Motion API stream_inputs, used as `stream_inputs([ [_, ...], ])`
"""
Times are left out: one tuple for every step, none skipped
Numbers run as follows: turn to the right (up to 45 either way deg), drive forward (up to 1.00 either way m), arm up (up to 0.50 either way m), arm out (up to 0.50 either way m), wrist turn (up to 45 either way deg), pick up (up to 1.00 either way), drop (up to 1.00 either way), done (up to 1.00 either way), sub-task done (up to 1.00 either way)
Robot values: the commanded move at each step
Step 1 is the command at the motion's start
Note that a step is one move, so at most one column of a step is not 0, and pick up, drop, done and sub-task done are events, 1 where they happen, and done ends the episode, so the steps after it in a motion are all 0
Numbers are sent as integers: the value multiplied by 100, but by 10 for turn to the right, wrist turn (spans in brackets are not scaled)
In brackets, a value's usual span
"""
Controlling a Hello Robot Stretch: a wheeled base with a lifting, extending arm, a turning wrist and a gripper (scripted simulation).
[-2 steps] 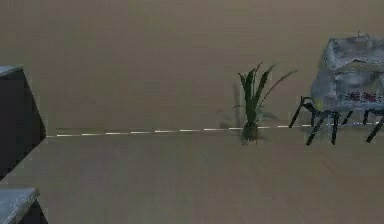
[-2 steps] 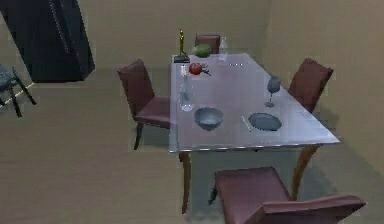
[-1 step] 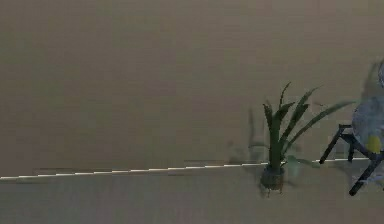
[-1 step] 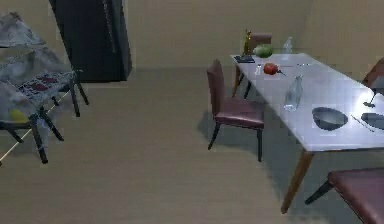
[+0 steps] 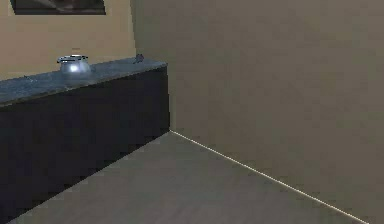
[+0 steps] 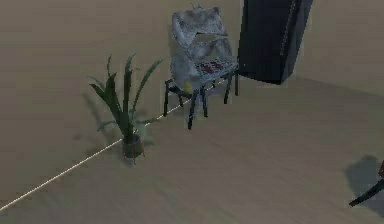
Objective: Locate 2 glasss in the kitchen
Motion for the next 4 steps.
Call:
stream_inputs([
  [-180, 0, 0, 0, 0, 0, 0, 0, 0],
  [0, 35, 0, 0, 0, 0, 0, 0, 0],
  [30, 0, 0, 0, 0, 0, 0, 0, 0],
  [450, 0, 0, 0, 0, 0, 0, 0, 0],
])
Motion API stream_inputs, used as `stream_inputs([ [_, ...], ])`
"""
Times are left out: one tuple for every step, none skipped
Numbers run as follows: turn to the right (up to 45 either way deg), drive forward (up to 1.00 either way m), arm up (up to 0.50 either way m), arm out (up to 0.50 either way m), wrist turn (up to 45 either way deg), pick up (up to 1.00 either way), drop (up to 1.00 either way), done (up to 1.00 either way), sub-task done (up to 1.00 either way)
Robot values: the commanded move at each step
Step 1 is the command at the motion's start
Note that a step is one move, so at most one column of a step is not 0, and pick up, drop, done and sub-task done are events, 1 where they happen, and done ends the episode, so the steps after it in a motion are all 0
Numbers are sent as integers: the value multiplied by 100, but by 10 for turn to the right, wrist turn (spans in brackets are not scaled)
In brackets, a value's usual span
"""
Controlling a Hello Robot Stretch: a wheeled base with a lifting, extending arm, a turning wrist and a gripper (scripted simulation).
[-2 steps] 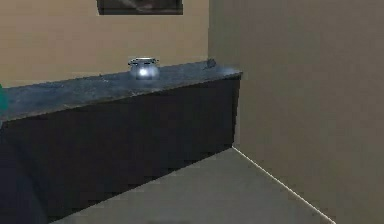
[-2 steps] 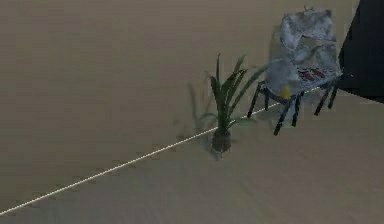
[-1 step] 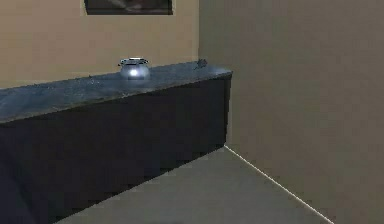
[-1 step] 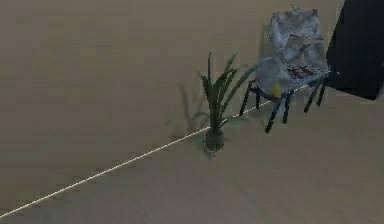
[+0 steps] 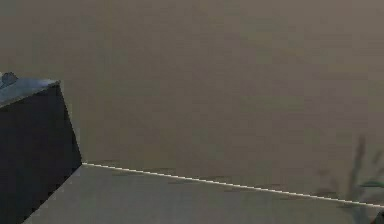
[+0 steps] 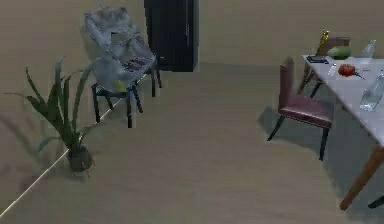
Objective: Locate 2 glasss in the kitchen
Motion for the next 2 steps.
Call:
stream_inputs([
  [450, 0, 0, 0, 0, 0, 0, 0, 0],
  [330, 0, 0, 0, 0, 0, 0, 0, 0],
])
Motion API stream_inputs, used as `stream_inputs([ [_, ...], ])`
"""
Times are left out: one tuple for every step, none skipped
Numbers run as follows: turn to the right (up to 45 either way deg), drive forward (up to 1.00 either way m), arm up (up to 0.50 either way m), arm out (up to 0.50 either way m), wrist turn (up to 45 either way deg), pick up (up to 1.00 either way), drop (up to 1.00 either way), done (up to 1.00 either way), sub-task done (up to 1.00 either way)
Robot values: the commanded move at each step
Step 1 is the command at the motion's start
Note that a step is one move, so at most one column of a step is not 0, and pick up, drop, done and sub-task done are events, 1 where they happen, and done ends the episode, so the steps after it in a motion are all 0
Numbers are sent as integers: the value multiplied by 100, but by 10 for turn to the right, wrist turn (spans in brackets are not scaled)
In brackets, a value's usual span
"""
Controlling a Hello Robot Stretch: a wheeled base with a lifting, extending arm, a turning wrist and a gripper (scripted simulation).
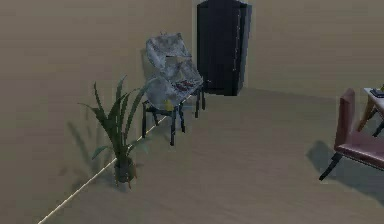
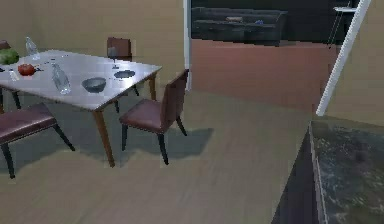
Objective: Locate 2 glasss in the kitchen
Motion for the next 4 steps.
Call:
stream_inputs([
  [0, 15, 0, 0, 0, 0, 0, 0, 0],
  [-300, 0, 0, 0, 0, 0, 0, 0, 0],
  [0, 25, 0, 0, 0, 0, 0, 0, 0],
  [-450, 0, 0, 0, 0, 0, 0, 0, 0],
])
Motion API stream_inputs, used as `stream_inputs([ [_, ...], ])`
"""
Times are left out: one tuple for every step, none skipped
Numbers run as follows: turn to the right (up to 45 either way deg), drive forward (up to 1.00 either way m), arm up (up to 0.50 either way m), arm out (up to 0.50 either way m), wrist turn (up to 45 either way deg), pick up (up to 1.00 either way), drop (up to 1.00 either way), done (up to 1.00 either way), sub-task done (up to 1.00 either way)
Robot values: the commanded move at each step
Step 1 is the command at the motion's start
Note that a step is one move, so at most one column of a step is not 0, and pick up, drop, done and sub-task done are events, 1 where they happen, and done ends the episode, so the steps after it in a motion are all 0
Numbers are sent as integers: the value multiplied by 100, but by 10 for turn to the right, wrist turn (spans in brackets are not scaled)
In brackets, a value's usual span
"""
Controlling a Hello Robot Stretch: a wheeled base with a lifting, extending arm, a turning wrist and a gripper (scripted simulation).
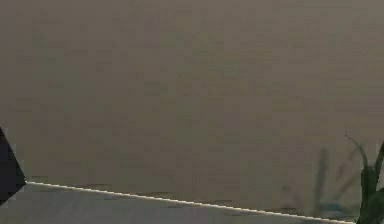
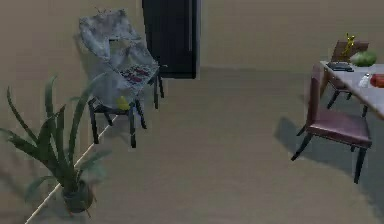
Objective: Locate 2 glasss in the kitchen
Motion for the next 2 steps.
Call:
stream_inputs([
  [-450, 0, 0, 0, 0, 0, 0, 0, 0],
  [-120, 0, 0, 0, 0, 0, 0, 0, 0],
])
